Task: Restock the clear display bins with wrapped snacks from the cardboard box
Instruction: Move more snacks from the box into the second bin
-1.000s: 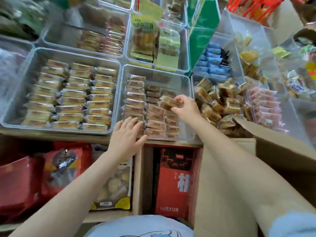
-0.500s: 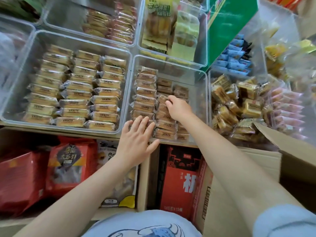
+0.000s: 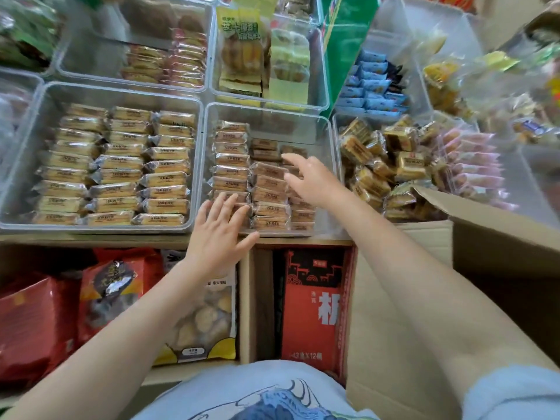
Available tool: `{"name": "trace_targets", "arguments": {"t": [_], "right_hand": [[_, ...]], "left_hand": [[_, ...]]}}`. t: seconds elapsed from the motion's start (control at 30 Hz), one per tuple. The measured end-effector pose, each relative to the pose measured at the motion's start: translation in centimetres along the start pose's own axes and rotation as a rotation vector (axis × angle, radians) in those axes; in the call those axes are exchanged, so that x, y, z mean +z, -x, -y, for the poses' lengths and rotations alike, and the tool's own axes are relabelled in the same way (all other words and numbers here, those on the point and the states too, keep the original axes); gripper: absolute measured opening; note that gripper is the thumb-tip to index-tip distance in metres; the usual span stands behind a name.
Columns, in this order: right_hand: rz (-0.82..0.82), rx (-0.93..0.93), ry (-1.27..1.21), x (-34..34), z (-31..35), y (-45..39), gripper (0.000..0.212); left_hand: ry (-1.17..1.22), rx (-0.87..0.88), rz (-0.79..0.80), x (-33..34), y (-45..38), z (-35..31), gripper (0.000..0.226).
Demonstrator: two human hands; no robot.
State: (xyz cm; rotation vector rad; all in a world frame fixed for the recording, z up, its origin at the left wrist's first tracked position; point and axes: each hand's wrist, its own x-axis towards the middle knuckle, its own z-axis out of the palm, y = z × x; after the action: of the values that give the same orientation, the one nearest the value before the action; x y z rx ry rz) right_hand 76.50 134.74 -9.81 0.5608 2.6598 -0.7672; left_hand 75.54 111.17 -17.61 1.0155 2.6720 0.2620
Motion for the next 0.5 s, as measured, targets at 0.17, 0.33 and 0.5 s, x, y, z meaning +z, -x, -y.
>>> {"name": "trace_targets", "arguments": {"t": [0.17, 0.33, 0.5], "right_hand": [[-0.160, -0.159, -0.144, -6.8, -1.9, 12.3, 0.021], [-0.334, -0.112, -0.222, -10.8, -7.9, 24.7, 0.018], [-0.338, 0.075, -0.228, -10.8, -15.7, 30.2, 0.015]], "left_hand": [[0.258, 0.063, 0.012, -1.8, 3.0, -5.4, 0.069], [0.779, 0.186, 0.176, -4.1, 7.6, -18.6, 0.065], [1.042, 0.211, 0.256, -3.7, 9.2, -29.3, 0.091]]}}
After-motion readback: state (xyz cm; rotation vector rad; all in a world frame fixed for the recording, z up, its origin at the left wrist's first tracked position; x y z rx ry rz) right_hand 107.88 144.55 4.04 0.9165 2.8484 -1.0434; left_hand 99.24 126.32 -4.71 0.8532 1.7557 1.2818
